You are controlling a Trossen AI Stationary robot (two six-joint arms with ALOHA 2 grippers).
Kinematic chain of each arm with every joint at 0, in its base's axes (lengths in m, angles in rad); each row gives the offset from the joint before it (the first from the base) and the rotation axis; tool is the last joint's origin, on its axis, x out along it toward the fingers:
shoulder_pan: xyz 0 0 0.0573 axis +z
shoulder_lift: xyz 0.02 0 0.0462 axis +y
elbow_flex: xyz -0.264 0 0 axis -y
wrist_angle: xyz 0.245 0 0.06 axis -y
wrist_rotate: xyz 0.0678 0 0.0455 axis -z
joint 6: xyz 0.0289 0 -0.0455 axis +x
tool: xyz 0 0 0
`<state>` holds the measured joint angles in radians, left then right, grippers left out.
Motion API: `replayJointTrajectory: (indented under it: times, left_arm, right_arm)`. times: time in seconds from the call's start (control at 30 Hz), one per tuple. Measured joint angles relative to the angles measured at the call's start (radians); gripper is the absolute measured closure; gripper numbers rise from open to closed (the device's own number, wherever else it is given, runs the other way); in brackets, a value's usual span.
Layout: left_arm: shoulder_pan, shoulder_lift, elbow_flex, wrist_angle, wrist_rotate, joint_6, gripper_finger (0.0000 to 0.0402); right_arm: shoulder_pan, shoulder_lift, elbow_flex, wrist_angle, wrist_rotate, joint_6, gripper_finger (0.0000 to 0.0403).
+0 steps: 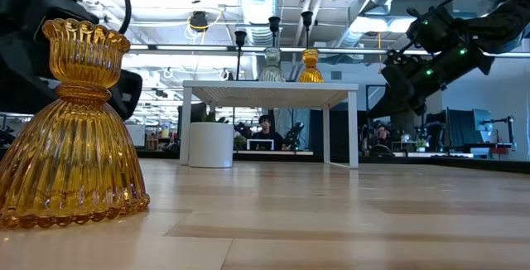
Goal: Pick & Place candle stick holders
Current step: Put the yellow glass candle holder on the shelf aligned with the other glass candle holders
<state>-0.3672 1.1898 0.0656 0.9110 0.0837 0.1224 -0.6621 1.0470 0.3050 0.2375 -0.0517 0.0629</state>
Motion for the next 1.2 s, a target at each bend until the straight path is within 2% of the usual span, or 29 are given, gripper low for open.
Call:
replayJointTrajectory:
  times: [0.1, 0.37, 0.5, 0.8, 1.2]
  left_arm:
    - [0.000, 0.074, 0.032, 0.038, 0.015, 0.000, 0.0132]
    - [0.000, 0.298, 0.197, 0.045, 0.152, 0.010, 0.0132]
    - [-0.006, 0.362, 0.260, 0.048, 0.189, 0.033, 0.0132]
    - [-0.028, 0.372, 0.338, 0.071, 0.273, 0.037, 0.0131]
    - [-0.047, 0.408, 0.355, 0.084, 0.277, 0.031, 0.0131]
  right_arm:
    - [0.000, 0.000, 0.000, 0.000, 0.000, 0.017, 0.0403]
    - [0.000, 0.000, 0.000, -0.001, 0.000, 0.017, 0.0403]
    - [0.000, 0.000, 0.000, -0.002, 0.000, 0.017, 0.0403]
    - [0.000, 0.000, 0.000, -0.064, 0.000, 0.017, 0.0403]
    - [0.000, 0.000, 0.000, -0.077, 0.000, 0.017, 0.0403]
